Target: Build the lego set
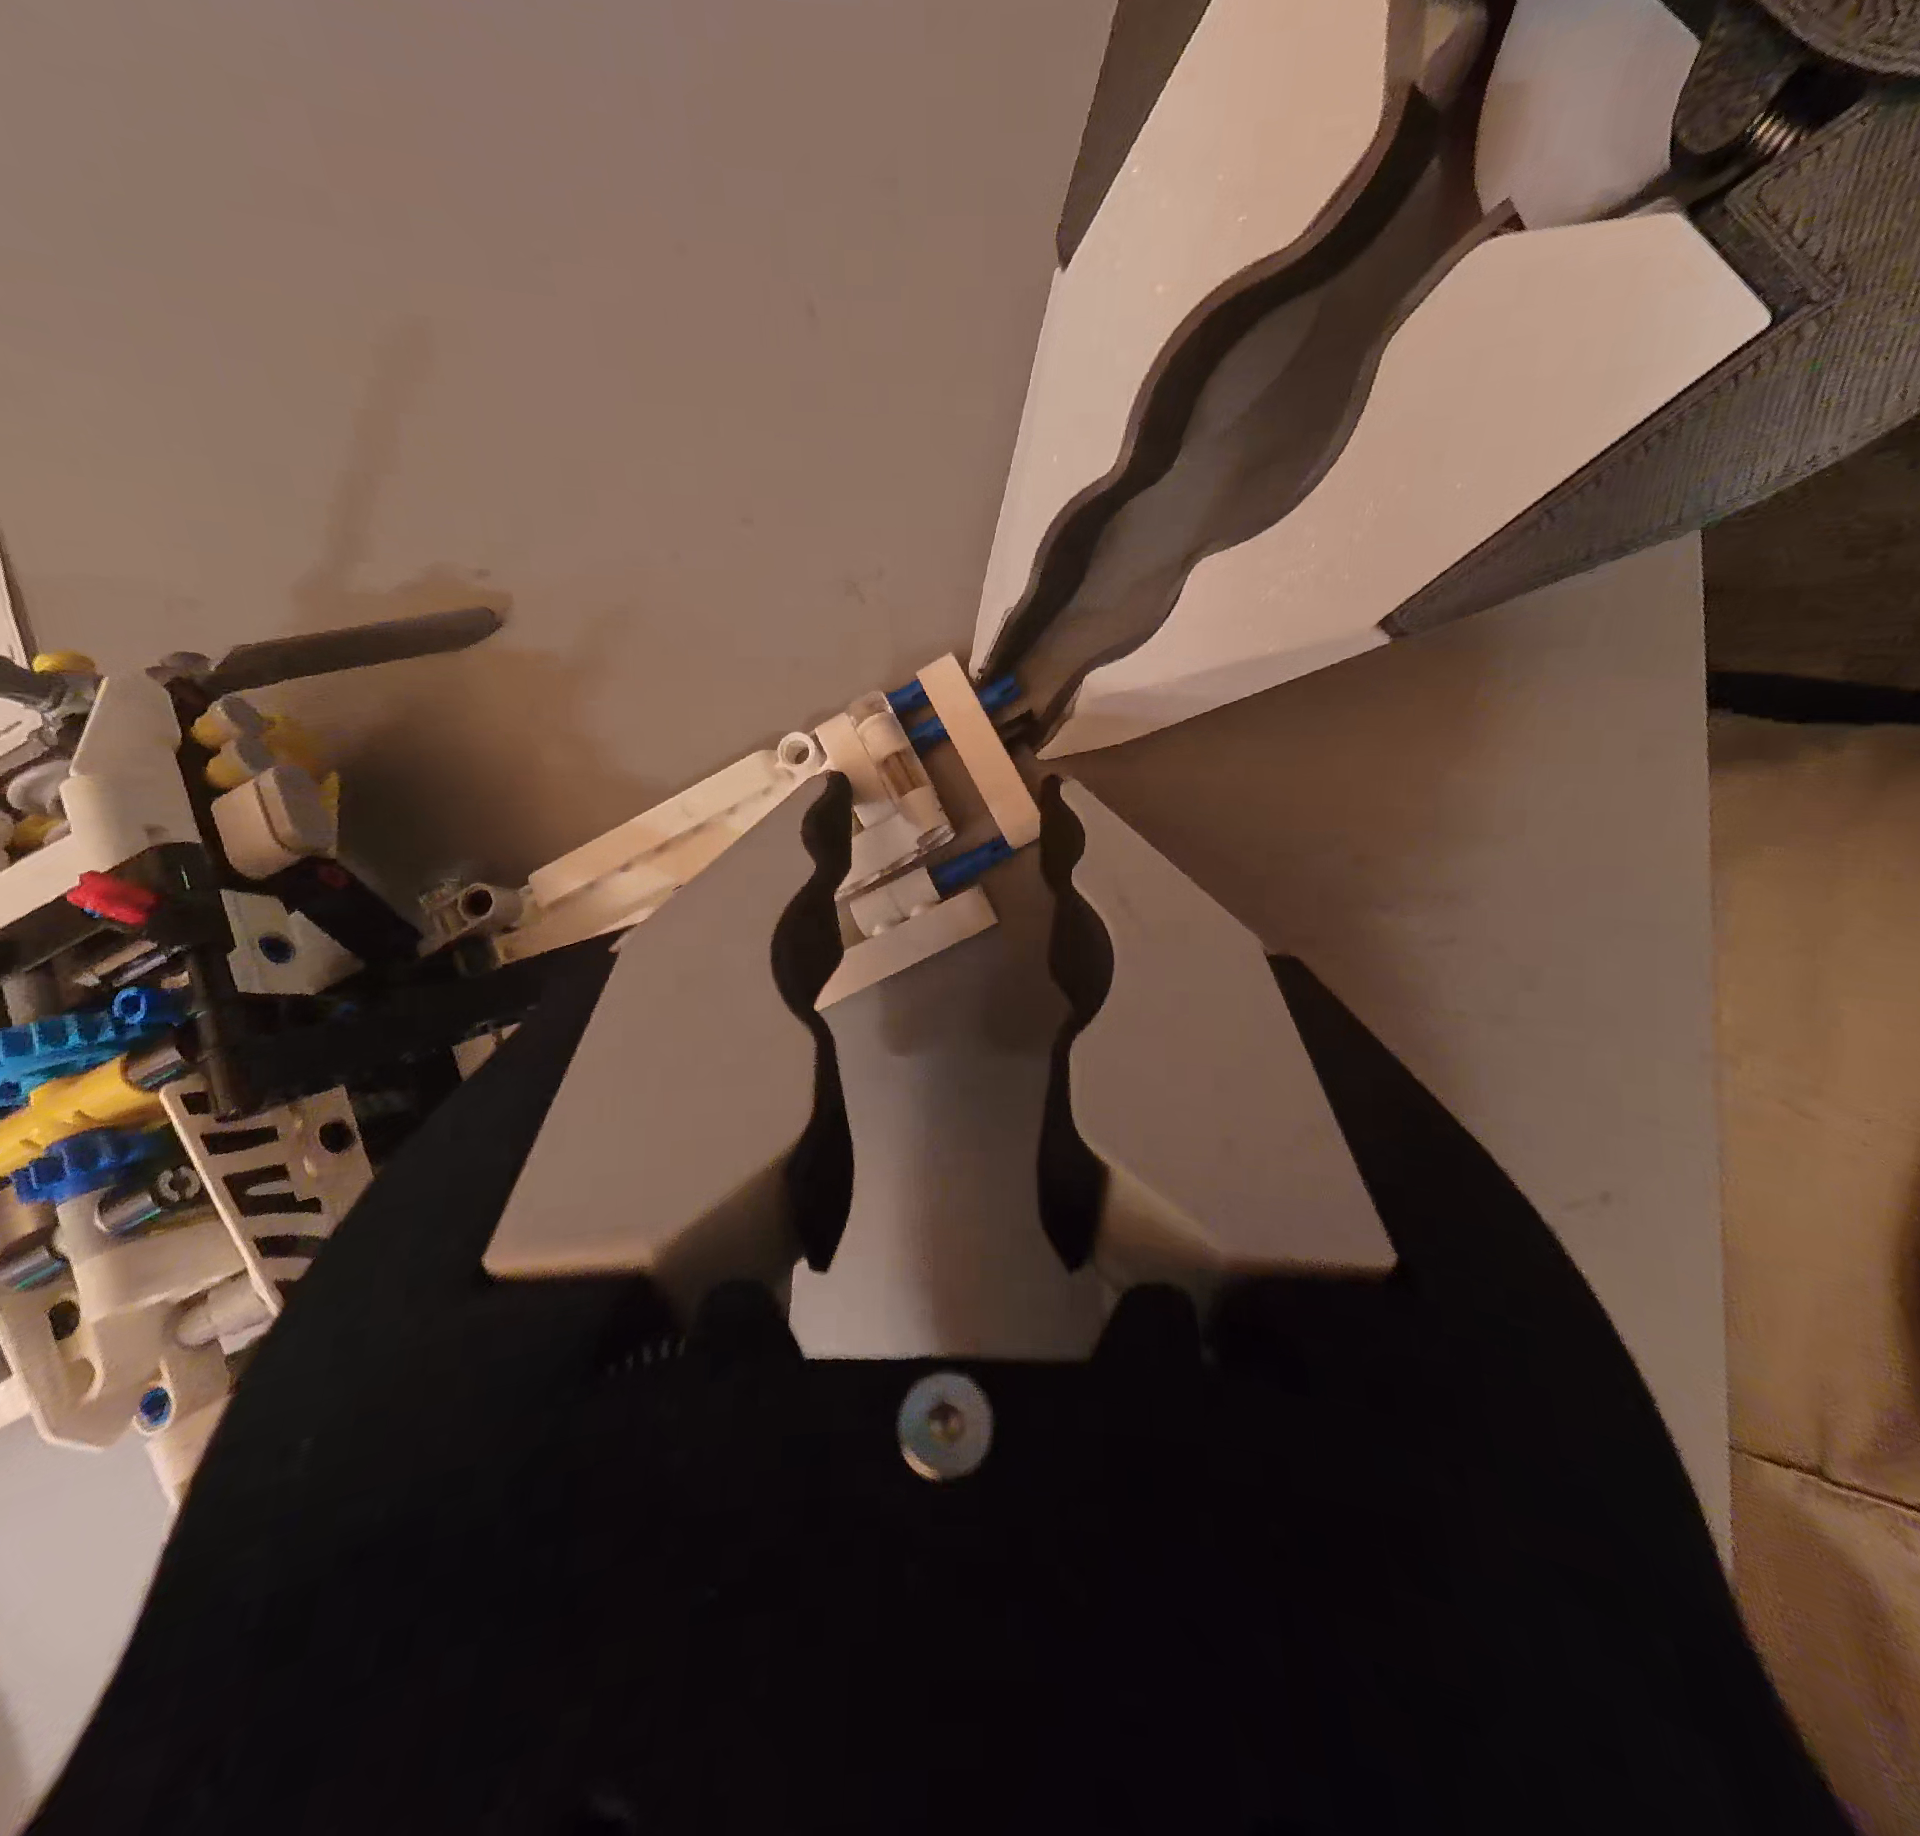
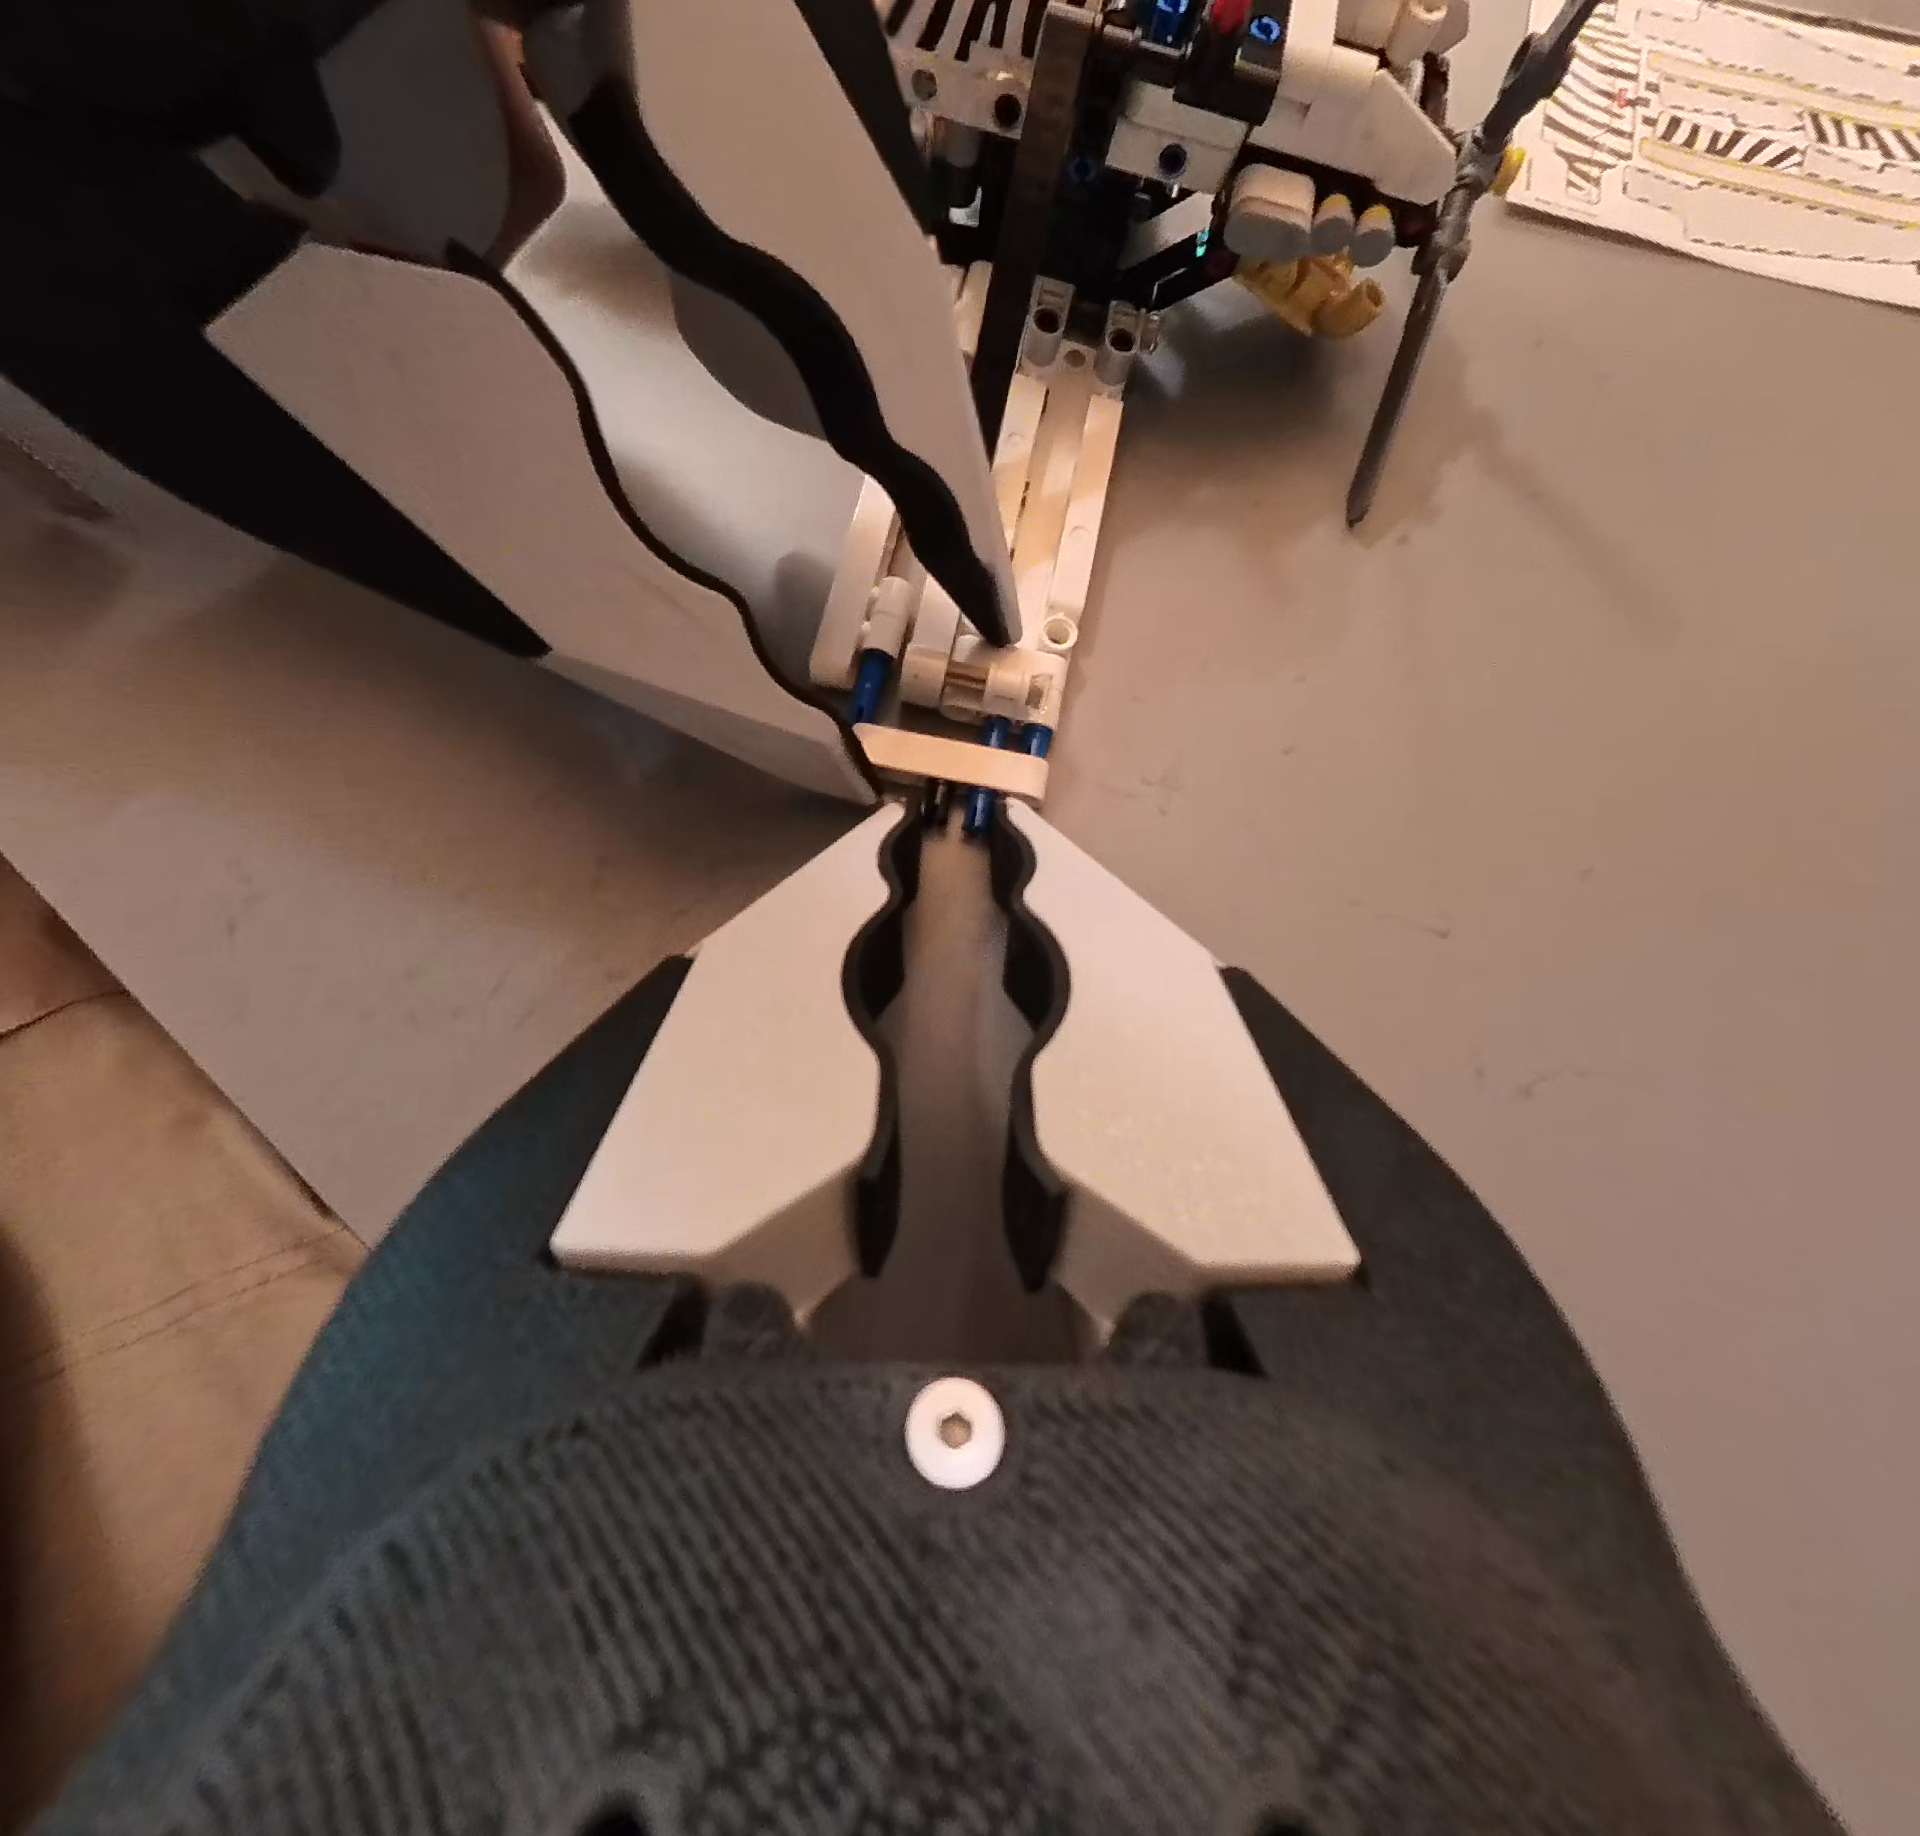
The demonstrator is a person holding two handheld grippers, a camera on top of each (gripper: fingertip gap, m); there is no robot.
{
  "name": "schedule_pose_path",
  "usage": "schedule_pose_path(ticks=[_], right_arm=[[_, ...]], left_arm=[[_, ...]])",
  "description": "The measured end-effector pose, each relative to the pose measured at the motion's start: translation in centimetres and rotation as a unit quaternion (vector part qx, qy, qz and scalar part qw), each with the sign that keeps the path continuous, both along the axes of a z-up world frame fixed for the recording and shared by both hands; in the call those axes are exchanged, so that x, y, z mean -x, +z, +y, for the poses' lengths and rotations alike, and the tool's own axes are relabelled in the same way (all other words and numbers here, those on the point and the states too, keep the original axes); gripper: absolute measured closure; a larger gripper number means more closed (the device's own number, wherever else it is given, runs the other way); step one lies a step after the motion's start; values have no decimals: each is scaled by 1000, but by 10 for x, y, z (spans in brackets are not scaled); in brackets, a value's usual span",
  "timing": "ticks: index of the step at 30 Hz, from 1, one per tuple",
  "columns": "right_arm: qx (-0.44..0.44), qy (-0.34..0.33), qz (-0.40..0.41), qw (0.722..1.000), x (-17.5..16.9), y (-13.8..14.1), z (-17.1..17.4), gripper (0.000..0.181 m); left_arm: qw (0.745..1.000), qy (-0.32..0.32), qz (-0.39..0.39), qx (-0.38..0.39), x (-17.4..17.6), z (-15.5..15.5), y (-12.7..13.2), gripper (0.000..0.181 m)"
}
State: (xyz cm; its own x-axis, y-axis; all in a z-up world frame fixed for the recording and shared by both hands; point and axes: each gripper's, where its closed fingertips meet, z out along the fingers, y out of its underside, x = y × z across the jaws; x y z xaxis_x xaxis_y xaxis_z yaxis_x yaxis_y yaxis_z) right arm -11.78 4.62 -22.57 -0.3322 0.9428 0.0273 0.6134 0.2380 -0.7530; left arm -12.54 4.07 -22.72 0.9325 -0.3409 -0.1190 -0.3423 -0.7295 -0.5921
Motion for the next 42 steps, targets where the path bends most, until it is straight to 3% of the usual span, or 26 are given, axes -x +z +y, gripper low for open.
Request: schedule_pose_path(ticks=[3, 6, 9, 11, 15, 20, 26, 36, 39, 42], right_arm=[[15, 27, 10, 999, -2, 5, -2, 166], [5, 62, 77, 995, -1, 30, 9, 151], [-22, 159, 115, 980, 3, 40, 12, 141], [-39, 223, 82, 971, 6, 26, 14, 141], [20, 359, 19, 933, -1, 18, -6, 140], [29, 443, -6, 896, 2, 11, -15, 136], [31, 473, -12, 881, 2, 7, -19, 138], [-19, 485, 23, 874, 2, 4, -22, 138], [-38, 490, 43, 870, 5, 4, -19, 148], [-48, 507, 49, 859, 6, 4, -19, 147]], left_arm=[[1000, 2, -4, -4, 0, 0, 0, 145], [1000, 1, -11, -4, 0, 0, 0, 145], [1000, -4, -11, -5, 0, -1, 0, 144], [1000, -9, -9, -7, 0, -2, 0, 144], [999, -27, -29, -7, -3, -9, 1, 145], [995, -30, -99, -8, -7, -17, 4, 148], [983, 5, -178, -41, -9, -17, 6, 150], [992, -8, -114, -46, -9, -20, 3, 150], [992, -10, -116, -44, -9, -21, 3, 150], [992, -11, -117, -43, -9, -20, 3, 150]])
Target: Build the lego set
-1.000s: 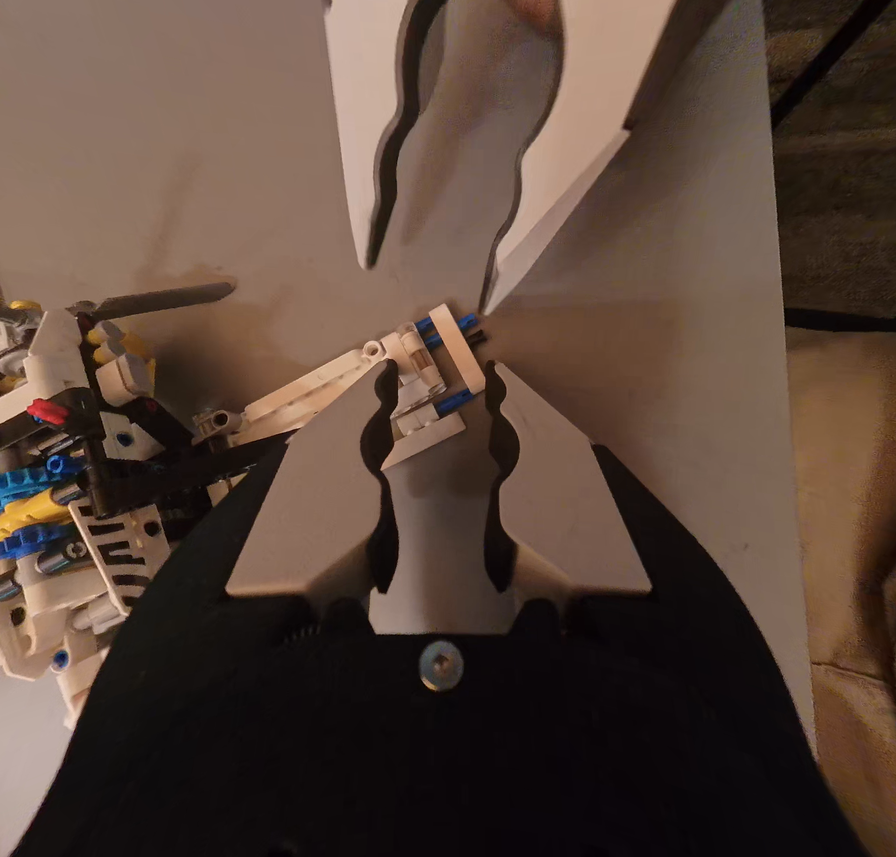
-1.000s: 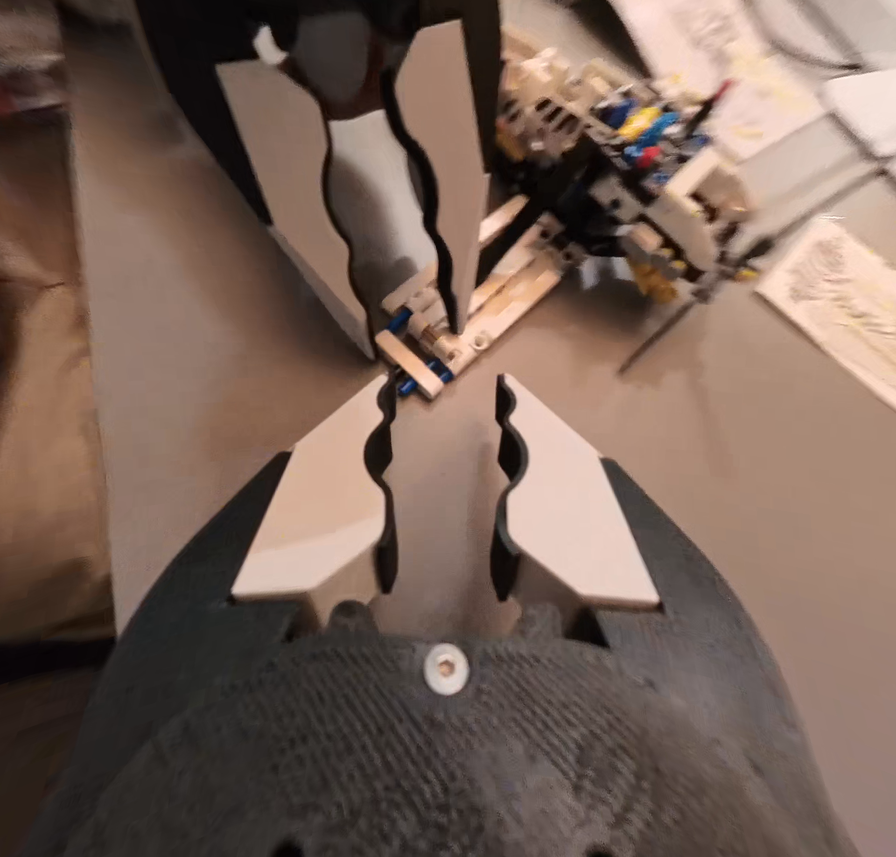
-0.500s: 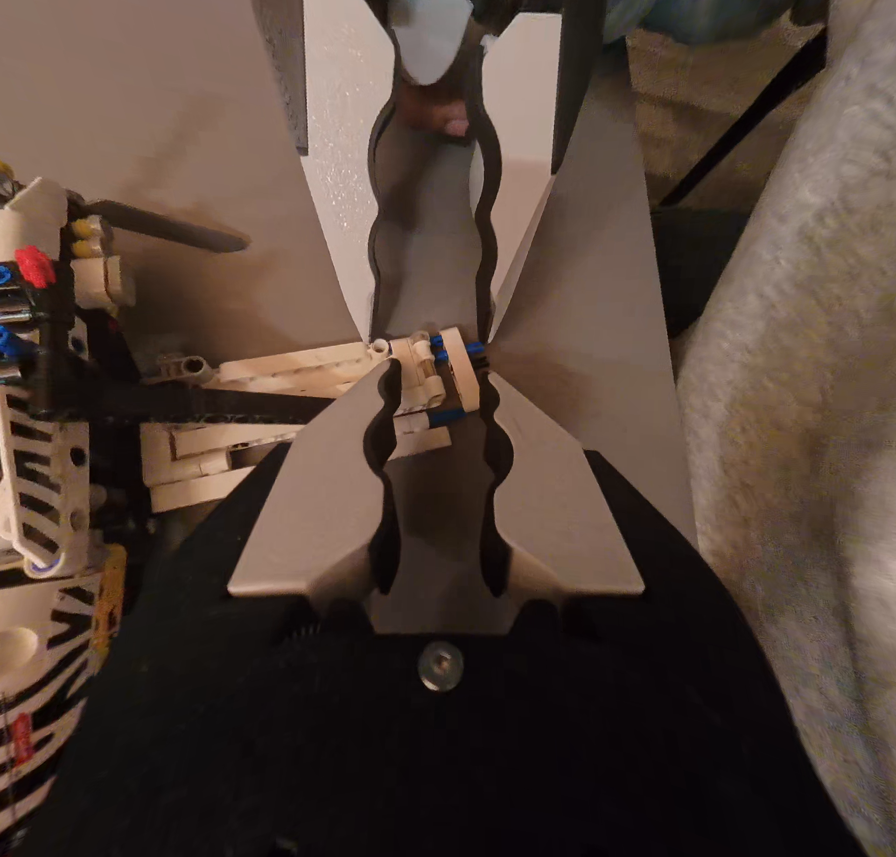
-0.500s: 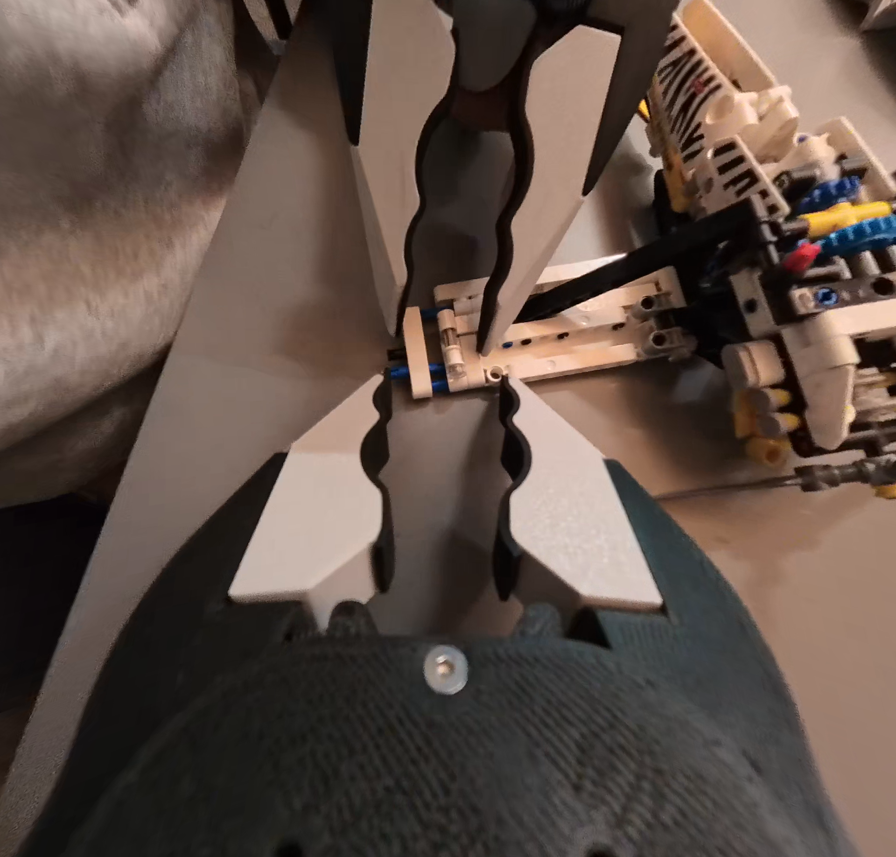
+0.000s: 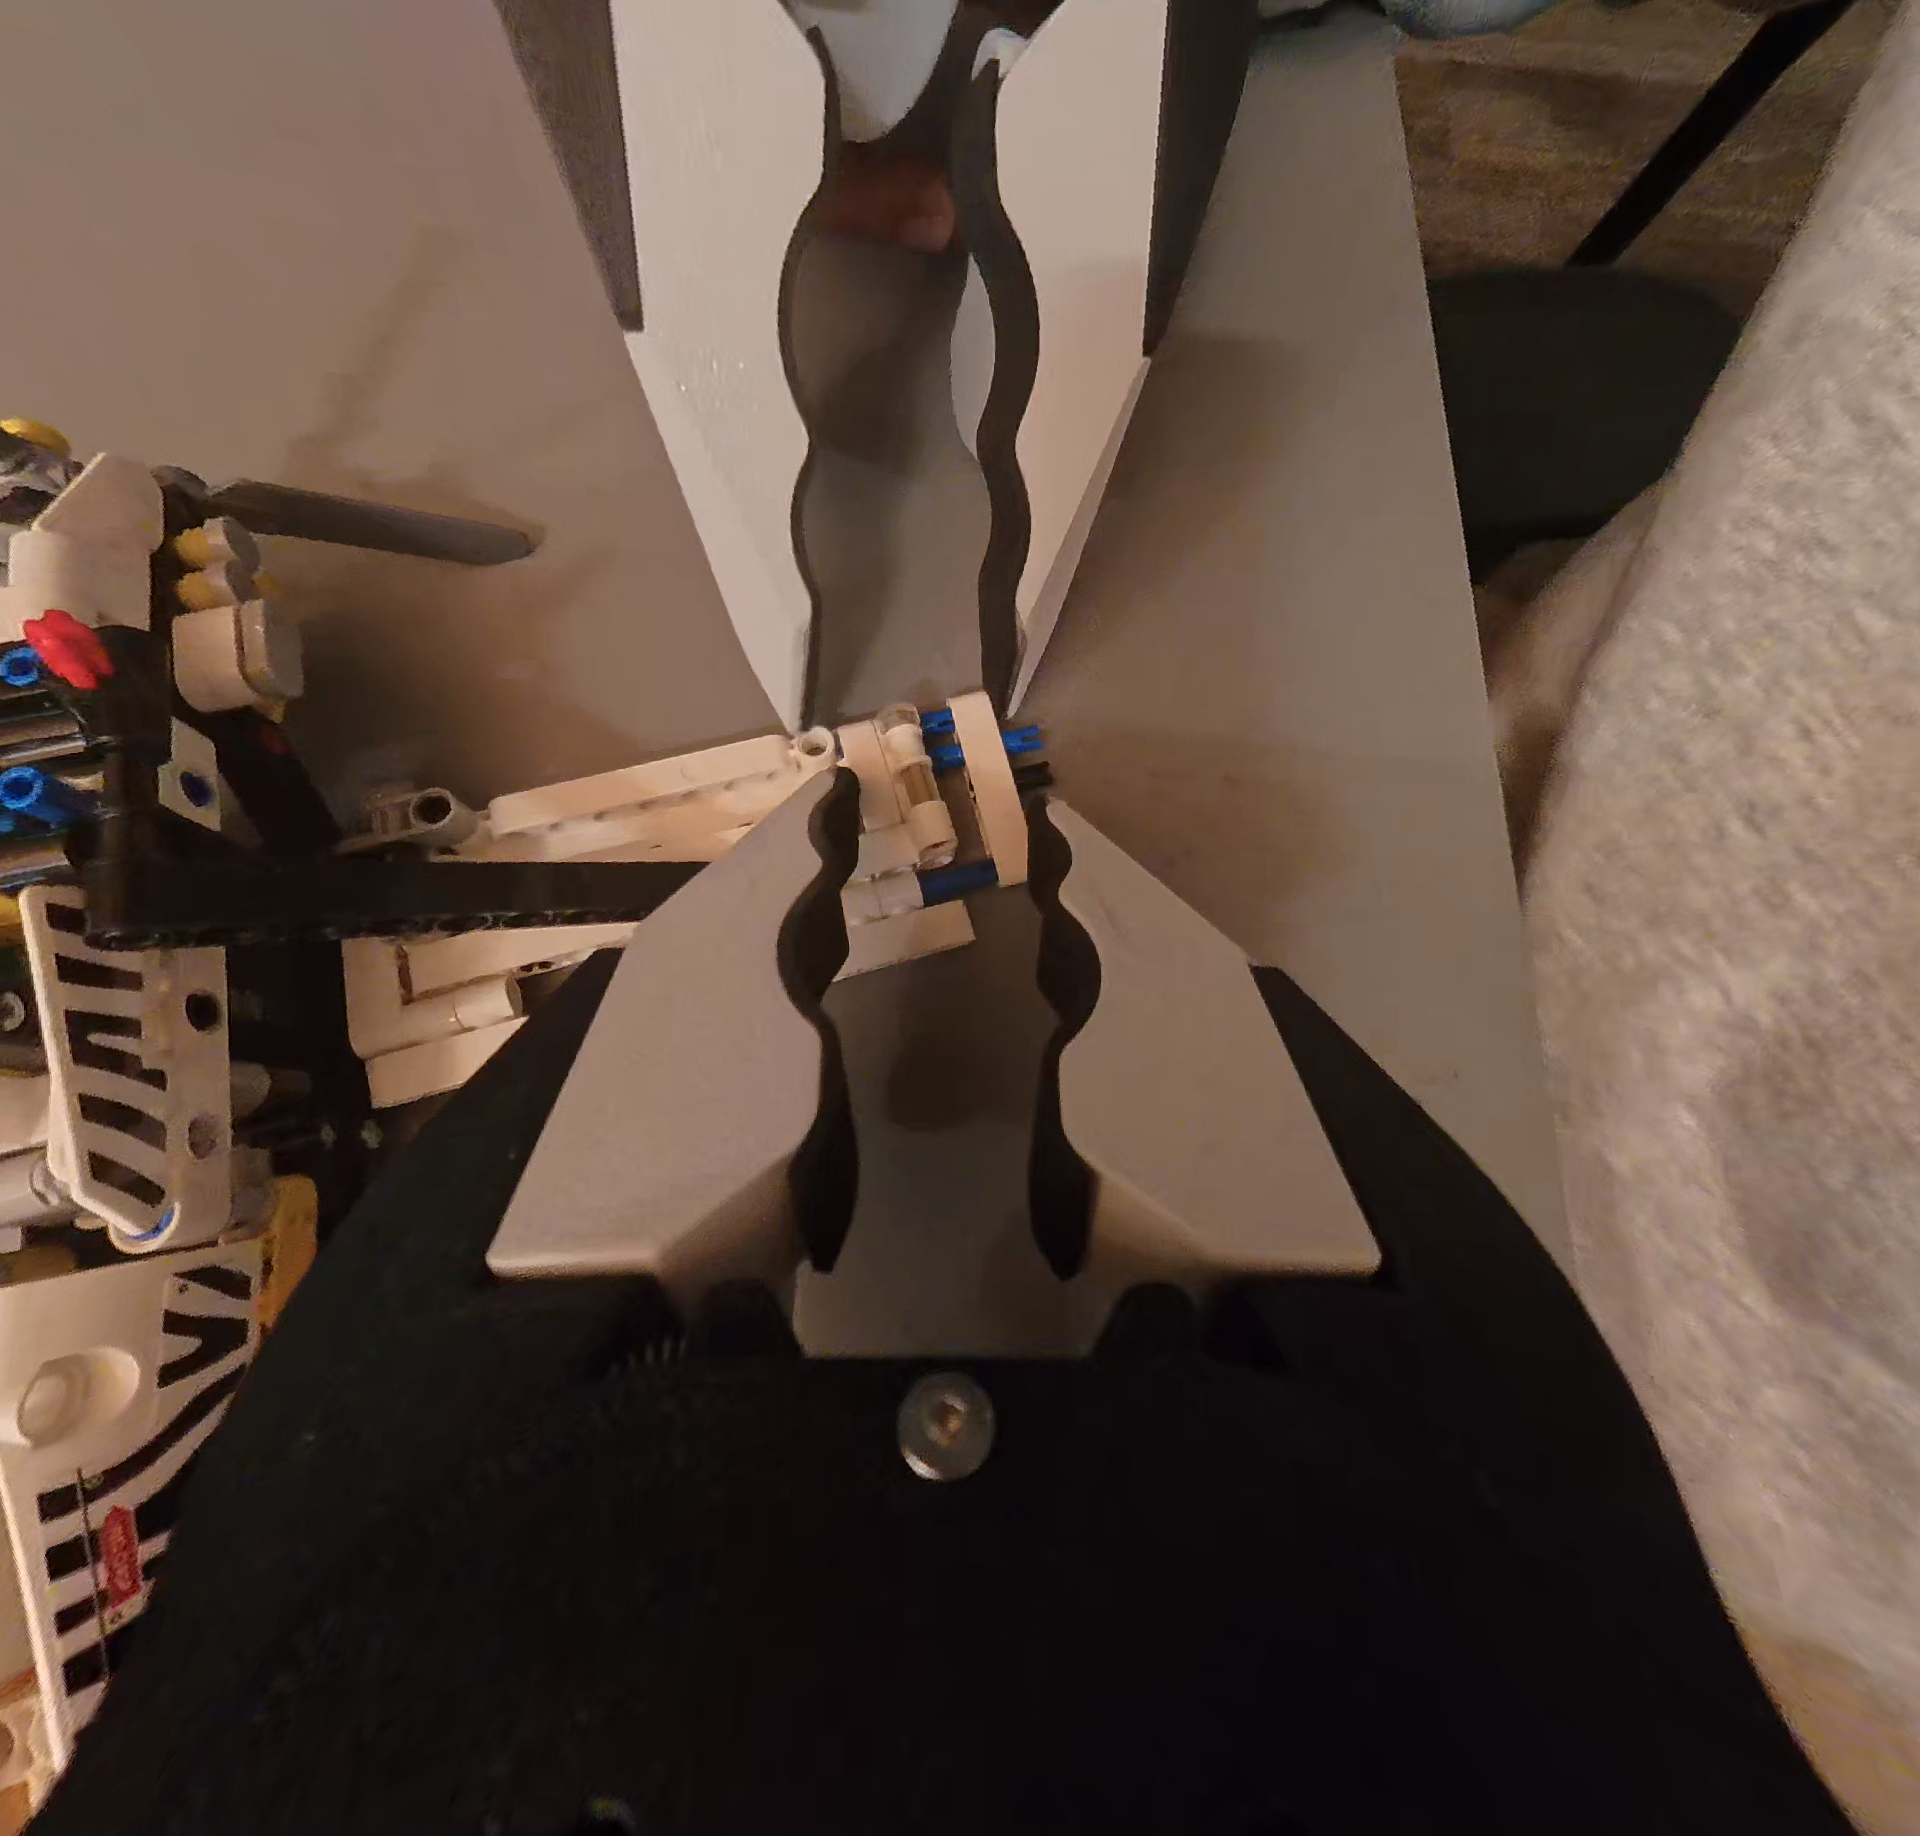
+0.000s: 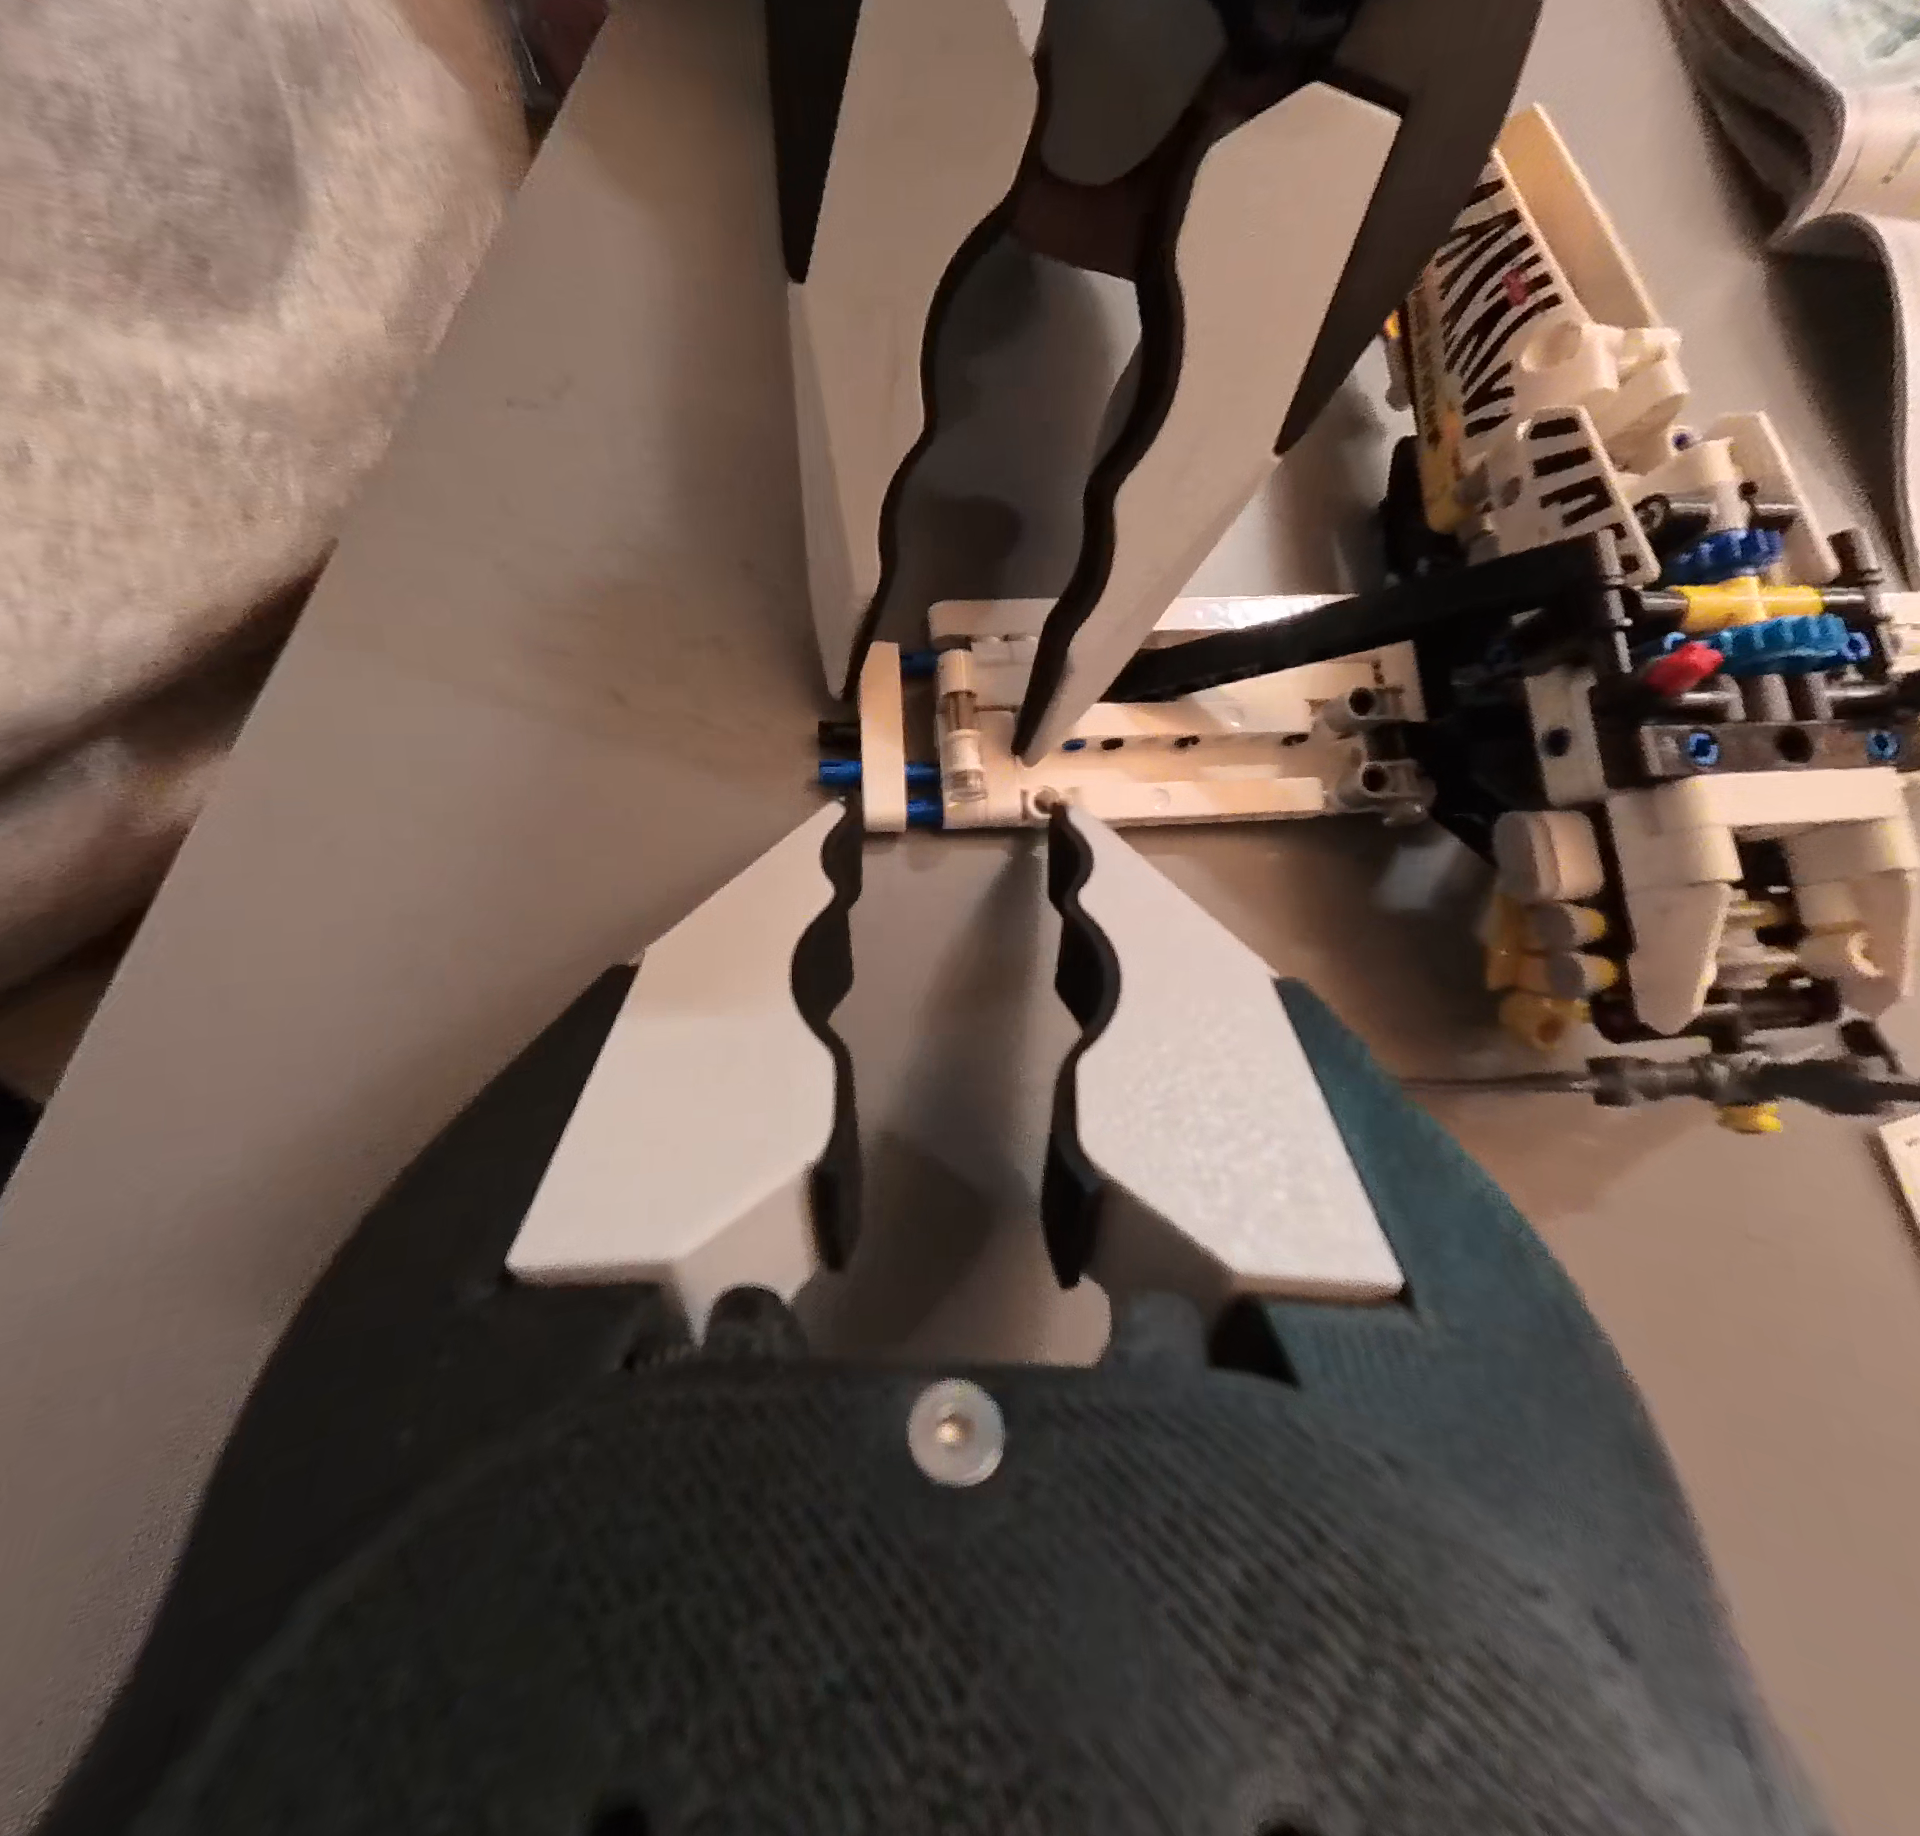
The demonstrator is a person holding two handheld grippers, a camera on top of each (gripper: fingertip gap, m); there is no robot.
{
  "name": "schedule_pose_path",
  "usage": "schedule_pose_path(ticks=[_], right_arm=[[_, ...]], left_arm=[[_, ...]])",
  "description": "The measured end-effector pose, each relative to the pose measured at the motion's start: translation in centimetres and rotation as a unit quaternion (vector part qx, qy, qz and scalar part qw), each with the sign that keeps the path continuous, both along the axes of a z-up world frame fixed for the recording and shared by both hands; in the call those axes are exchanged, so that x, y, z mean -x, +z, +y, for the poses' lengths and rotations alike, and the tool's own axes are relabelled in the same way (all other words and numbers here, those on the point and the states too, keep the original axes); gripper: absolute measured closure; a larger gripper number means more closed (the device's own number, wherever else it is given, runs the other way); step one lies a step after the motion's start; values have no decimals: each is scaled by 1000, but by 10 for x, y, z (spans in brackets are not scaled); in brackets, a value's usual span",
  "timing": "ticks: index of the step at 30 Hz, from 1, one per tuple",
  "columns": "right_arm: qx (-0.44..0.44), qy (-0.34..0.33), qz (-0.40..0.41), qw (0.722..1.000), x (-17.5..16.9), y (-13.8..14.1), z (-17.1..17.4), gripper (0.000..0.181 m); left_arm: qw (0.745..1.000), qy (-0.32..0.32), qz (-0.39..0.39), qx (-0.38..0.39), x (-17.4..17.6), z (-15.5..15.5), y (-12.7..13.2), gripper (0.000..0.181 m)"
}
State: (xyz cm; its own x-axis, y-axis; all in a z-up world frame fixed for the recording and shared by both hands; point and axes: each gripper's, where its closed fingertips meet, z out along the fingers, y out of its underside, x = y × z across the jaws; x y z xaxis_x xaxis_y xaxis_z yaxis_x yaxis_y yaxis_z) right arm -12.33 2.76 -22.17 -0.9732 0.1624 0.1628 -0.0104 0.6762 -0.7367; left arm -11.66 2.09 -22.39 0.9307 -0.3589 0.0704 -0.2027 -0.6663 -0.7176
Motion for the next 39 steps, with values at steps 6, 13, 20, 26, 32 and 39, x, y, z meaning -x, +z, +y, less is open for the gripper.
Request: schedule_pose_path(ticks=[6, 13, 20, 26, 32, 39], right_arm=[[-14, 54, 12, 998, 3, 1, -4, 140], [16, 96, -41, 994, -1, 0, -7, 146], [19, 93, -57, 994, -1, 0, -8, 147], [18, 93, -60, 994, -2, 0, -8, 148], [17, 93, -57, 994, -2, 0, -8, 149], [17, 90, -54, 994, -2, 0, -8, 149]], left_arm=[[1000, -4, 4, 0, 0, 0, 0, 150], [1000, -11, 5, -6, 0, -1, 0, 150], [1000, -13, 5, -8, 0, -1, 0, 151], [1000, -10, 7, -10, 0, -1, 0, 151], [1000, -7, 0, -15, 0, -1, 0, 151], [999, -1, -36, 6, -10, -3, 4, 130]])
